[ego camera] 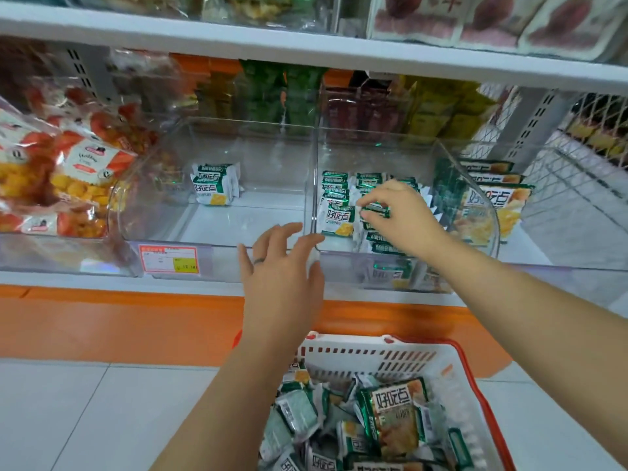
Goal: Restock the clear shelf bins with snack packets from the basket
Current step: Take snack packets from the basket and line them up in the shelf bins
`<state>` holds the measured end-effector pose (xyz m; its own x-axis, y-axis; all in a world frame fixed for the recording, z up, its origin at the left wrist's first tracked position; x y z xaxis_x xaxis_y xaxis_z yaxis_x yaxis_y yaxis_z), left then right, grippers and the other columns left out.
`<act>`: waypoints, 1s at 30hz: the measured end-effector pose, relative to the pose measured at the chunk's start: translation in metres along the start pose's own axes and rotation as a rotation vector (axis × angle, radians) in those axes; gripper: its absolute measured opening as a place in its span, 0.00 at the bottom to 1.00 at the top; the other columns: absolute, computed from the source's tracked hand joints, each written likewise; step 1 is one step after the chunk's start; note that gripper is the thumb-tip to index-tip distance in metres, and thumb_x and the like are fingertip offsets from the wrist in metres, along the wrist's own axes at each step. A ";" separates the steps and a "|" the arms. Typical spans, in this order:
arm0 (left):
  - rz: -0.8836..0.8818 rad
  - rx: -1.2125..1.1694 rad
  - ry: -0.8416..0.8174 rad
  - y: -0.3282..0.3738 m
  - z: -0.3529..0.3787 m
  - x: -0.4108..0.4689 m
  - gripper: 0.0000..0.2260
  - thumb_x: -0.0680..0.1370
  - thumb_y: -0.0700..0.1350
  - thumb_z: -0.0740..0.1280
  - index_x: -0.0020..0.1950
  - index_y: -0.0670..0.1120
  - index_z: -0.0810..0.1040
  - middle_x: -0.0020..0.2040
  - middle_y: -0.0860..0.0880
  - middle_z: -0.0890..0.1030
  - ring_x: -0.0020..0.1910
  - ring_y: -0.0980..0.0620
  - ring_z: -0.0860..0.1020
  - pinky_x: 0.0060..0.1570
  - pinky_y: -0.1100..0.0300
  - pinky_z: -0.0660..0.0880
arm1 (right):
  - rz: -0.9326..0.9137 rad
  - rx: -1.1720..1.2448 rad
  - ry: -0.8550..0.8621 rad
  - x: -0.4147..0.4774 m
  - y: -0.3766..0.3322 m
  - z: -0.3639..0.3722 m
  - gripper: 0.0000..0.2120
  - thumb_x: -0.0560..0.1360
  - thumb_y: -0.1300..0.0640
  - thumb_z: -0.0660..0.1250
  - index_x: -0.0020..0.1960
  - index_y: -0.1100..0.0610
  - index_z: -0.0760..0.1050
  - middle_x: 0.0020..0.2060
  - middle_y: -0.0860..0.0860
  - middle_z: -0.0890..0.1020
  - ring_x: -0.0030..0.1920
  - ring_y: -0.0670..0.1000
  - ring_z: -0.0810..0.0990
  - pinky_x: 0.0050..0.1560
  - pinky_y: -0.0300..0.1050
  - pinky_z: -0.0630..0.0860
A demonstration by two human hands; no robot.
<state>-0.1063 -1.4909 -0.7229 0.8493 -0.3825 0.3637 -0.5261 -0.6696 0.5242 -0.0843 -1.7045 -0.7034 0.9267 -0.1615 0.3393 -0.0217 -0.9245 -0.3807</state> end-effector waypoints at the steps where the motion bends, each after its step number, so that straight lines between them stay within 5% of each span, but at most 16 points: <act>1: 0.059 -0.017 0.089 0.003 0.002 -0.004 0.14 0.76 0.42 0.64 0.61 0.51 0.78 0.64 0.50 0.74 0.67 0.44 0.69 0.70 0.39 0.56 | -0.055 0.029 0.066 -0.020 -0.008 -0.007 0.07 0.75 0.58 0.67 0.53 0.55 0.81 0.46 0.46 0.75 0.51 0.48 0.72 0.55 0.43 0.68; 5: 0.204 -0.048 0.122 0.019 0.020 -0.032 0.14 0.75 0.44 0.57 0.53 0.49 0.81 0.52 0.50 0.80 0.51 0.47 0.78 0.60 0.55 0.64 | -0.154 0.104 0.120 -0.110 -0.016 -0.015 0.06 0.73 0.60 0.65 0.47 0.57 0.81 0.39 0.40 0.75 0.43 0.42 0.73 0.46 0.32 0.68; 8: 0.215 -0.037 0.022 0.024 0.046 -0.057 0.13 0.75 0.42 0.59 0.51 0.49 0.81 0.49 0.50 0.81 0.46 0.47 0.79 0.55 0.50 0.71 | 0.010 0.144 -0.085 -0.164 0.008 0.000 0.06 0.74 0.61 0.67 0.48 0.54 0.81 0.39 0.38 0.76 0.40 0.40 0.74 0.44 0.29 0.68; 14: -0.123 -0.139 -0.263 0.012 0.097 -0.114 0.12 0.78 0.41 0.62 0.60 0.48 0.78 0.58 0.50 0.79 0.51 0.47 0.78 0.58 0.45 0.72 | 0.354 -0.055 -0.789 -0.230 0.071 0.035 0.15 0.77 0.56 0.65 0.63 0.57 0.75 0.58 0.47 0.77 0.54 0.52 0.77 0.50 0.39 0.71; 17: -0.225 0.007 -0.522 -0.009 0.124 -0.146 0.14 0.80 0.44 0.59 0.64 0.52 0.74 0.64 0.50 0.73 0.61 0.48 0.72 0.64 0.48 0.67 | 0.423 -0.226 -1.035 -0.255 0.094 0.042 0.19 0.78 0.54 0.63 0.66 0.60 0.72 0.63 0.53 0.76 0.61 0.55 0.75 0.56 0.42 0.70; 23: -0.334 0.189 -0.922 -0.049 0.157 -0.183 0.21 0.80 0.48 0.56 0.74 0.54 0.62 0.77 0.52 0.55 0.76 0.47 0.51 0.73 0.45 0.52 | 0.445 -0.384 -1.229 -0.269 0.113 0.086 0.20 0.77 0.53 0.65 0.66 0.59 0.72 0.63 0.56 0.75 0.61 0.56 0.75 0.61 0.49 0.73; 30: -0.306 0.250 -0.999 -0.048 0.172 -0.187 0.21 0.81 0.51 0.55 0.75 0.57 0.59 0.78 0.54 0.48 0.77 0.48 0.46 0.71 0.38 0.45 | 0.448 -0.441 -1.403 -0.272 0.111 0.117 0.18 0.76 0.67 0.58 0.65 0.61 0.72 0.61 0.59 0.76 0.55 0.57 0.77 0.53 0.47 0.73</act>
<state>-0.2325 -1.4968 -0.9482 0.6539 -0.4477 -0.6099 -0.3572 -0.8933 0.2727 -0.2949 -1.7227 -0.9383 0.4047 -0.2345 -0.8839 -0.2575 -0.9567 0.1359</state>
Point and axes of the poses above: each hand's wrist, its own x-axis towards the middle knuckle, its own z-axis out of the palm, y = z × x, the point moved 2 cm from there along x, towards the middle knuckle
